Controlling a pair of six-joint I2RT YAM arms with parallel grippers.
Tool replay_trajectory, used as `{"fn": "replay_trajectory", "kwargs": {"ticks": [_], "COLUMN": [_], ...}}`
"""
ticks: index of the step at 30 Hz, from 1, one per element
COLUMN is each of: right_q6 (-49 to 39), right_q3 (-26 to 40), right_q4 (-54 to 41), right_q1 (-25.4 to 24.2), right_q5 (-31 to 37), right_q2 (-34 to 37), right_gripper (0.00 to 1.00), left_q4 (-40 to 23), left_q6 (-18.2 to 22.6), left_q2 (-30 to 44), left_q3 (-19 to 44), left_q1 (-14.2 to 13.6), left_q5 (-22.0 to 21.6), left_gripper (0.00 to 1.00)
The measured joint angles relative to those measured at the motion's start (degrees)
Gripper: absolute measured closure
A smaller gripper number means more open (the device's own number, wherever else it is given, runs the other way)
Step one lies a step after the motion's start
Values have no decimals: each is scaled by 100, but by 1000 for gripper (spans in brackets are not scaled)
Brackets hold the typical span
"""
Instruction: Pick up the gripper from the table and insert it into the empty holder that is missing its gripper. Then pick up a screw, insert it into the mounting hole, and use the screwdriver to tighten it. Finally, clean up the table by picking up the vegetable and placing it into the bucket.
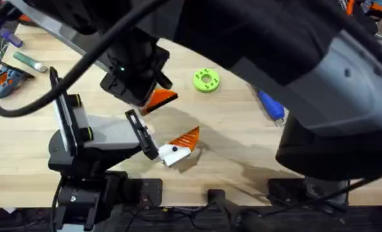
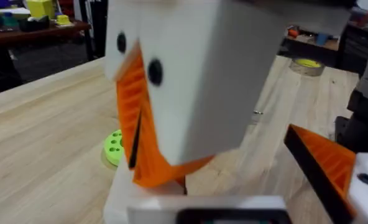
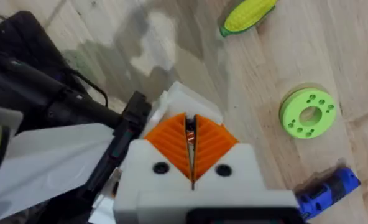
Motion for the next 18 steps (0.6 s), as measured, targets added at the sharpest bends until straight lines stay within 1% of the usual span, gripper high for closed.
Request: {"fn": "replay_trajectory", "kwargs": {"ticks": [13,14,15,18], "right_q6": [0,7,17,0], "right_q3": [0,0,0,3], "right_q4": [-1,-3,-2,-44], "right_q1": [0,0,-2,-31], "right_q5": [2,1,5,170], "right_q2": [0,0,0,-5], "right_gripper": [995,980,869,448], "left_q4": [-1,0,-2,-2], "left_q6": [-7,-7,-9,-50], "left_q2": [0,0,0,0], "left_q3": [0,0,0,0], "left_q1": [0,0,0,8], "left_q5": [0,0,2,-4], "left_gripper": [15,15,15,15]}}
